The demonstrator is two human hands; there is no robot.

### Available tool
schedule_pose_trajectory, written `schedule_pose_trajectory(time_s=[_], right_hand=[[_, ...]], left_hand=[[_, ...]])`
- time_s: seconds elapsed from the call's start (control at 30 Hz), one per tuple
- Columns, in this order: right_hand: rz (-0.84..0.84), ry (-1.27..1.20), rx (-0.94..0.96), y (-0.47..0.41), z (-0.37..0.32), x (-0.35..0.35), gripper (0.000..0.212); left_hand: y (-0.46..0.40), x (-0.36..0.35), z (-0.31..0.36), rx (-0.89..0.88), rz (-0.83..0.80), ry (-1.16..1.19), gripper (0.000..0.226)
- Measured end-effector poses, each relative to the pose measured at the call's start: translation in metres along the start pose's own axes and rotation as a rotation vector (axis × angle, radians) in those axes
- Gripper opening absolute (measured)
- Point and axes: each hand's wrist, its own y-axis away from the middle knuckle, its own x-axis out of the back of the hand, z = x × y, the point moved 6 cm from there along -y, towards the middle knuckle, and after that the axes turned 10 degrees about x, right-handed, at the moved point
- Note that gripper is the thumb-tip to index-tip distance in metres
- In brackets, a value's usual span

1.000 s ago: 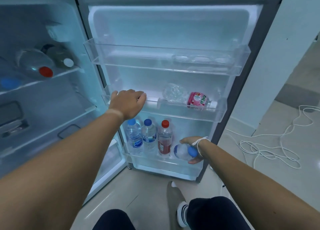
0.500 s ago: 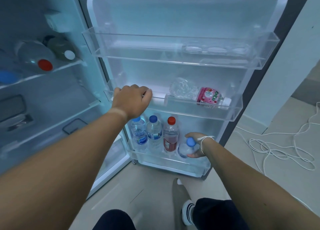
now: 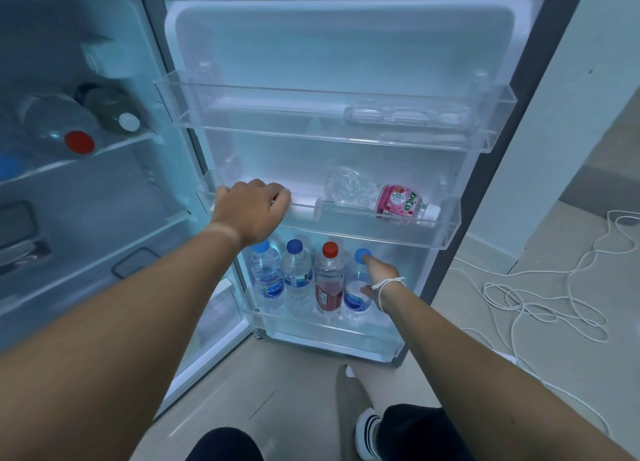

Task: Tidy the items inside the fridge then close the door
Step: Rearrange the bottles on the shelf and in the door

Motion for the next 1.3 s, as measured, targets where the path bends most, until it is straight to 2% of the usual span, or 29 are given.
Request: schedule_pose_trajectory(time_s=[0.17, 0.27, 0.37, 0.5, 0.7, 0.8, 0.87, 0.97, 1.07, 1.13, 1.3], right_hand=[[-0.071, 0.258, 0.129, 0.002, -0.003, 0.001, 0.023], [-0.136, 0.422, 0.214, 0.021, -0.012, 0.006, 0.042], [-0.240, 0.609, 0.393, 0.045, -0.026, 0.006, 0.046], [-0.317, 0.715, 0.693, 0.081, -0.059, 0.007, 0.029], [-0.216, 0.855, 1.243, 0.137, -0.123, 0.014, 0.034], [-0.094, 0.828, 1.375, 0.142, -0.148, 0.022, 0.037], [0.013, 0.901, 1.347, 0.131, -0.160, 0.028, 0.031], [0.074, 1.045, 1.093, 0.099, -0.163, 0.037, 0.043], [-0.022, 0.974, 0.727, 0.072, -0.156, 0.043, 0.061], [-0.103, 0.943, 0.579, 0.064, -0.155, 0.041, 0.065], [-0.123, 0.875, 0.552, 0.059, -0.154, 0.041, 0.057]], left_hand=[[0.001, 0.000, -0.002, 0.002, -0.008, -0.009, 0.057], [0.001, 0.001, -0.001, 0.001, -0.015, -0.005, 0.056], [0.001, 0.000, -0.003, 0.018, -0.036, -0.006, 0.056], [0.001, 0.001, -0.004, 0.040, -0.063, 0.004, 0.056], [0.004, 0.004, -0.002, 0.062, -0.096, 0.005, 0.056], [0.006, 0.005, -0.002, 0.078, -0.120, 0.016, 0.052], [0.007, 0.006, -0.002, 0.096, -0.139, 0.023, 0.048], [0.008, 0.008, -0.002, 0.106, -0.156, 0.028, 0.046], [0.009, 0.009, -0.002, 0.104, -0.158, 0.022, 0.047], [0.009, 0.009, -0.003, 0.100, -0.157, 0.025, 0.048], [0.009, 0.010, -0.003, 0.105, -0.157, 0.030, 0.044]])
